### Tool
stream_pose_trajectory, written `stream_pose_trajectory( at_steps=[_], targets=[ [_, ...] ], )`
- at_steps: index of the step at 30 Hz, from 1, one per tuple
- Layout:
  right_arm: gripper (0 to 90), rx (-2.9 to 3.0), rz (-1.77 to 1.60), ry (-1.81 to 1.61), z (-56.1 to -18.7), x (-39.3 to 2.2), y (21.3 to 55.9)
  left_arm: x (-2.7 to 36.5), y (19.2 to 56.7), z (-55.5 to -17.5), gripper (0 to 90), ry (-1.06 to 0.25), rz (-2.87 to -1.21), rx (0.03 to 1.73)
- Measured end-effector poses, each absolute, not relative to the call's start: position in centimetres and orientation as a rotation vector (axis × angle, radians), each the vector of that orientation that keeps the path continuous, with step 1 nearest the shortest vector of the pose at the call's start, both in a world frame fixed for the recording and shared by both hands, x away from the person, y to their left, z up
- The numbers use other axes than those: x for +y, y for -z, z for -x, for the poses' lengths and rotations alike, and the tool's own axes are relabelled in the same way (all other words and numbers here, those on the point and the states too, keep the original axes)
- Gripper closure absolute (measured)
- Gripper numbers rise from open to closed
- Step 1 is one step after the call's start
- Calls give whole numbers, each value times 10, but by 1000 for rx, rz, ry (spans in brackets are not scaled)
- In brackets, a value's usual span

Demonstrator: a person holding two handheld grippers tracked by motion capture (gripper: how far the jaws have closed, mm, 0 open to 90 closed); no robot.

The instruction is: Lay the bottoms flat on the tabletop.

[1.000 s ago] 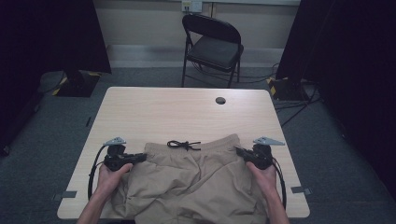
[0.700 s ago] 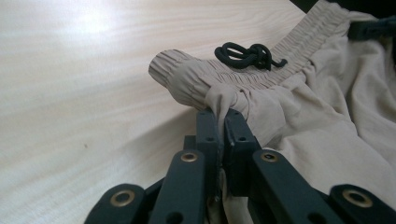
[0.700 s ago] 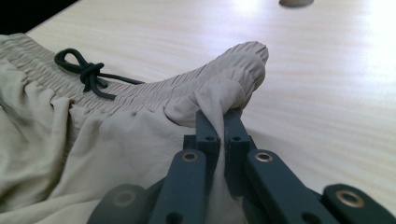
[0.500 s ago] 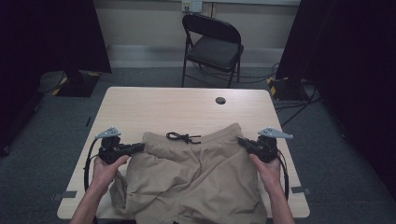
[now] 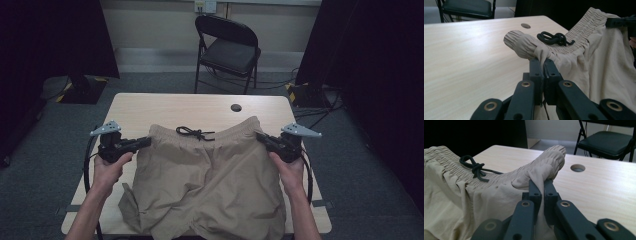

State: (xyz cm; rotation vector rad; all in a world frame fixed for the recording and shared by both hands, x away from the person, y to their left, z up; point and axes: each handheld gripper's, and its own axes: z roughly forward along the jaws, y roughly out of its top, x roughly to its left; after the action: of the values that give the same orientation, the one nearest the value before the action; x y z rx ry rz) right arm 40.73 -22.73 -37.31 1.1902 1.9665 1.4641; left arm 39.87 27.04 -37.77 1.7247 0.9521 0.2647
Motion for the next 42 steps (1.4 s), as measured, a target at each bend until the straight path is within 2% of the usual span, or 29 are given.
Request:
stream_pose_trajectory(
  at_steps=[19,26,33,34,35,36,39,42],
  targets=[
    [883,1849,-1082,-1518,-431,-227,298,269,314,-430,877,-341,-1623,889],
    [883,1818,-1066,-1534,-456,-224,271,274,296,-456,880,-365,-1590,902],
    [879,1806,-1092,-1508,-500,-221,241,274,279,-498,878,-420,-1565,944],
    [863,1803,-1108,-1496,-506,-221,241,273,280,-506,864,-429,-1571,970],
    [769,1809,-1135,-1464,-515,-220,244,272,283,-512,778,-445,-1582,1007],
    [663,1807,-1171,-1407,-520,-219,248,272,287,-515,740,-441,-1592,1023],
    [583,1819,-1218,-1346,-525,-222,265,271,304,-516,721,-419,-1607,1042],
    [590,1870,-1229,-1316,-521,-225,289,271,321,-514,715,-392,-1644,1055]
  ],
)
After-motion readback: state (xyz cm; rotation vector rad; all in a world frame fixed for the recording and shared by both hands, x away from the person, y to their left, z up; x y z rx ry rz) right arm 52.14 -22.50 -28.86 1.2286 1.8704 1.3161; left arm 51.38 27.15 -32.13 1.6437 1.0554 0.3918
